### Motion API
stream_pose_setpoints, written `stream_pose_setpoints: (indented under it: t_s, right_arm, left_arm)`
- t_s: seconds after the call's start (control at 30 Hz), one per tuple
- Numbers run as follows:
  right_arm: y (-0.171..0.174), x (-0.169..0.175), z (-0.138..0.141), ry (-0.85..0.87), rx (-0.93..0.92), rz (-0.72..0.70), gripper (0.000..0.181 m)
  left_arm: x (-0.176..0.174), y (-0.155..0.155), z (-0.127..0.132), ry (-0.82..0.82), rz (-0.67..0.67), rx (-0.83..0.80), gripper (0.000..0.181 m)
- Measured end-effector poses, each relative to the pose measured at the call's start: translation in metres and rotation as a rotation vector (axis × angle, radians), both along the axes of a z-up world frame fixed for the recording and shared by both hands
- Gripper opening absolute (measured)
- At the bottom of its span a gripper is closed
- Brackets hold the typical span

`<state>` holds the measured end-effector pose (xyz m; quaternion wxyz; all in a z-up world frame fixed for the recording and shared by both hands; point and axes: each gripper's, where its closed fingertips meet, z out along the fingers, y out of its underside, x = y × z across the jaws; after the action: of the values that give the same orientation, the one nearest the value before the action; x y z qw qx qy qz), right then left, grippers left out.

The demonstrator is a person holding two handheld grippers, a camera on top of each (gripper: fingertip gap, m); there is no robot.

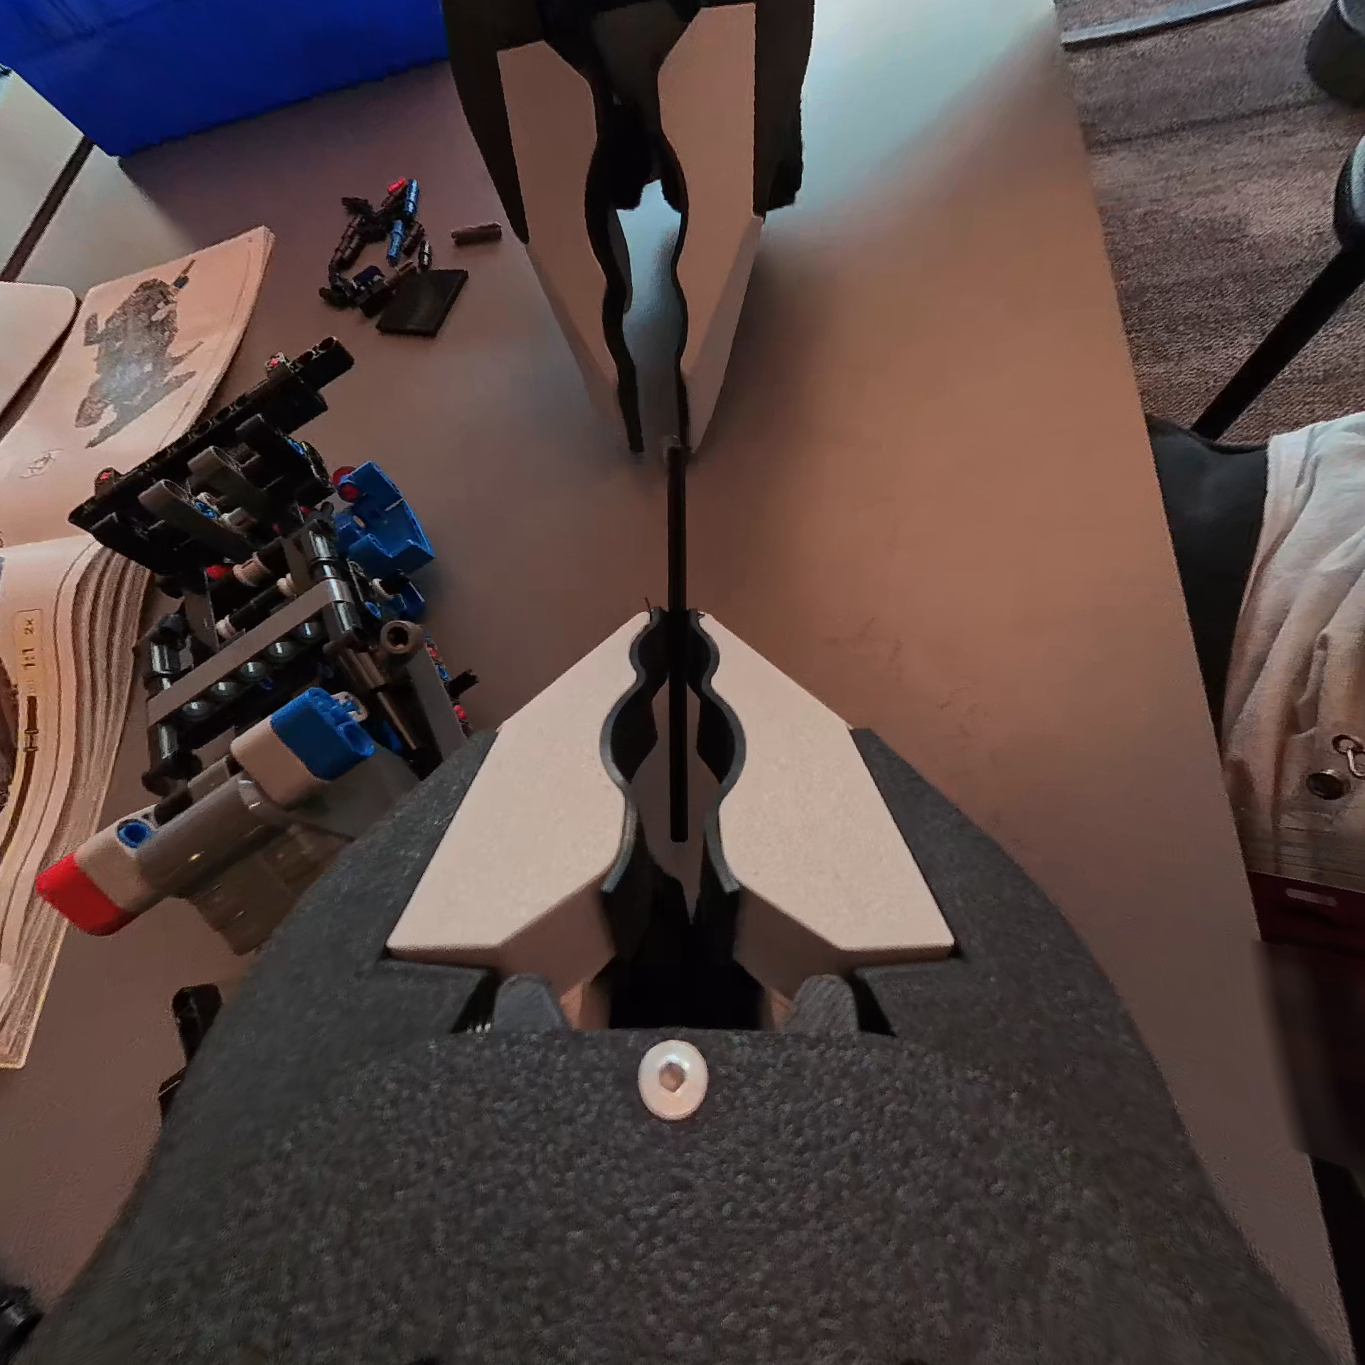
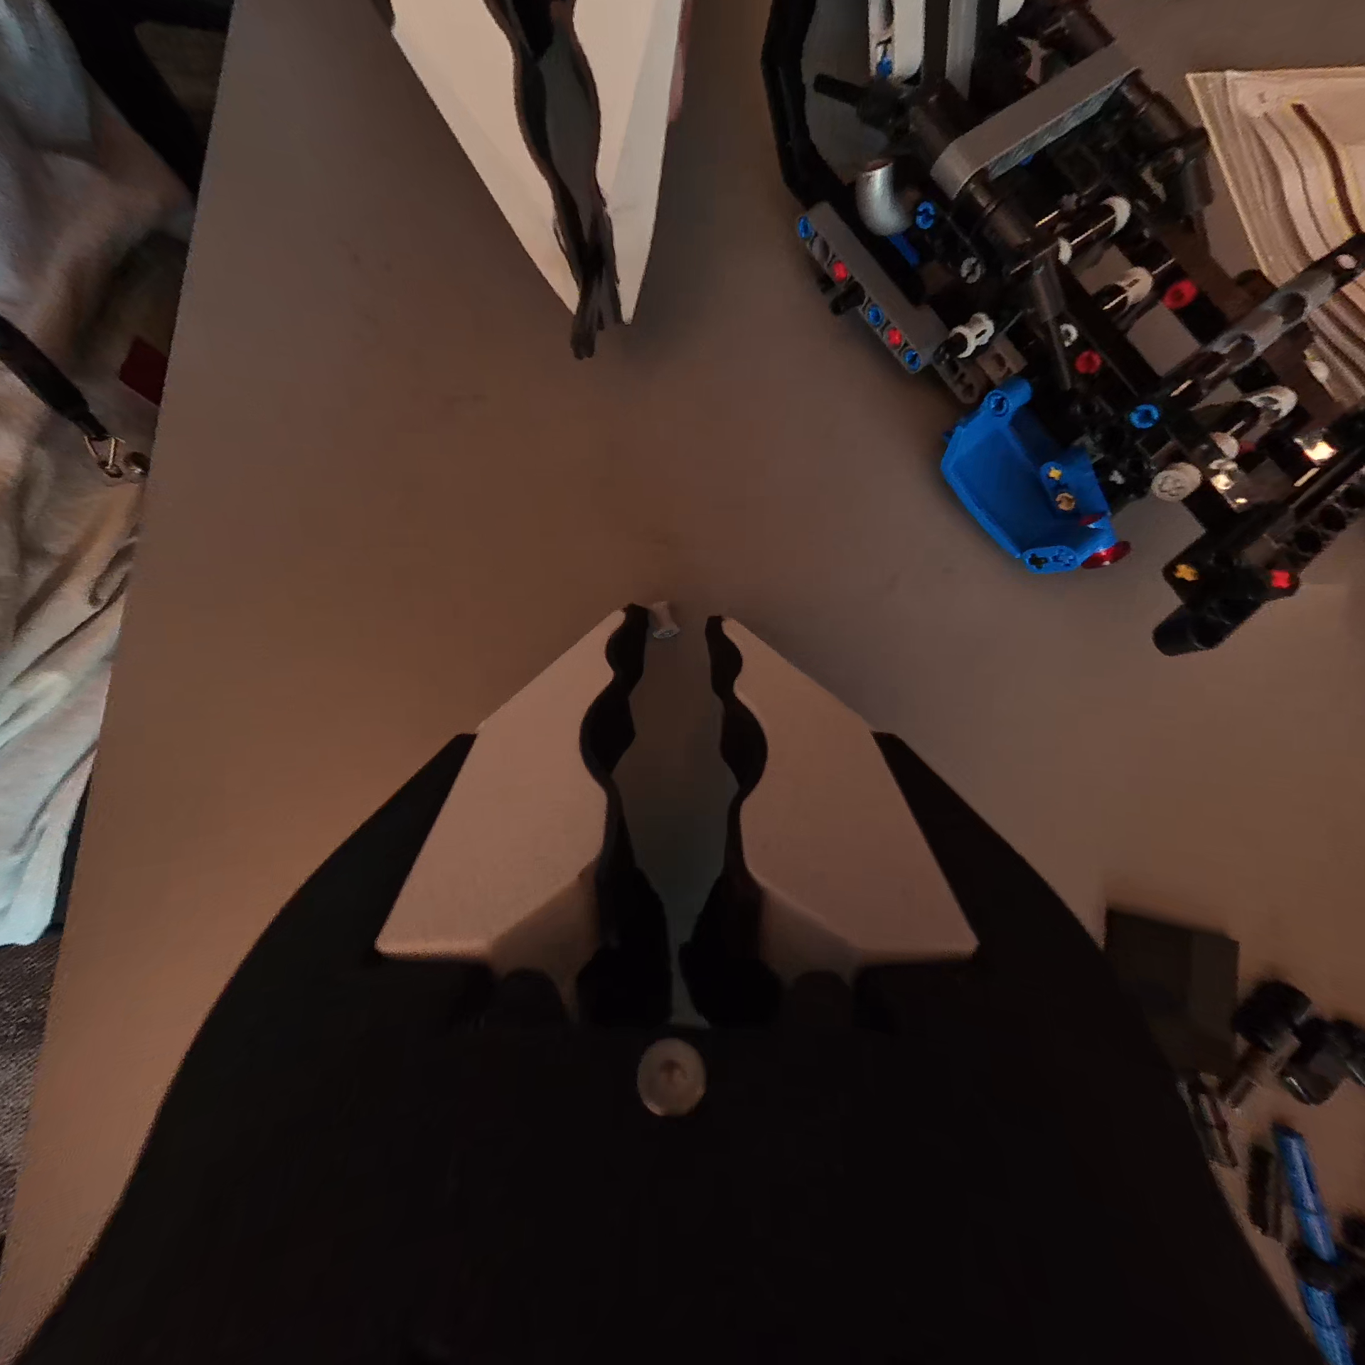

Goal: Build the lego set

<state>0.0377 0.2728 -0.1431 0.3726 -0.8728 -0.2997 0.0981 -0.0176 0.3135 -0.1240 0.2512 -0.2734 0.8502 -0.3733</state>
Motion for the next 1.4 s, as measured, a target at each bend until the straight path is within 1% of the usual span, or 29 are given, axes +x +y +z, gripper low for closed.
stream_pose_setpoints:
  t_s: [0.03, 0.17, 0.27, 0.33, 0.4, 0.47, 0.57, 0.7, 0.9, 1.2, 1.4]
  right_arm:
    - [0.0, 0.0, -0.002, -0.007, -0.003, 0.007, 0.015]
    - [0.002, -0.003, -0.002, -0.033, 0.034, 0.015, 0.006]
    - [0.003, -0.004, -0.002, -0.05, 0.048, 0.014, 0.006]
    - [0.002, -0.006, 0.001, -0.043, 0.023, 0.006, 0.005]
    - [0.004, -0.014, 0.016, -0.014, 0.046, -0.015, 0.005]
    - [0.008, -0.021, 0.034, -0.051, 0.114, -0.038, 0.005]
    - [0.009, -0.03, 0.044, -0.11, 0.11, -0.061, 0.005]
    - [0.009, -0.038, 0.04, -0.138, 0.06, -0.058, 0.005]
    - [0.009, -0.046, 0.038, -0.147, 0.032, -0.037, 0.005]
    - [0.011, -0.046, 0.04, -0.157, 0.034, -0.045, 0.005]
    - [0.012, -0.044, 0.038, -0.191, 0.02, -0.047, 0.005]
  left_arm:
    - [0.0, 0.0, -0.001, -0.002, -0.001, 0.006, 0.003]
    - [0.001, 0.001, 0.0, -0.028, 0.005, 0.039, 0.002]
    - [0.004, 0.006, -0.001, -0.06, 0.025, 0.086, 0.002]
    - [0.008, 0.01, -0.001, -0.096, 0.045, 0.133, 0.003]
    - [0.011, 0.014, -0.001, -0.149, 0.059, 0.199, 0.003]
    - [0.012, 0.015, 0.002, -0.213, 0.058, 0.267, 0.003]
    - [0.01, 0.011, 0.004, -0.289, 0.038, 0.352, 0.003]
    - [0.007, 0.005, 0.007, -0.342, 0.017, 0.398, 0.003]
    - [0.005, 0.003, 0.008, -0.361, 0.012, 0.432, 0.002]
    - [0.006, 0.008, 0.002, -0.364, 0.011, 0.494, 0.002]
    - [0.006, 0.009, 0.003, -0.364, 0.009, 0.497, 0.002]
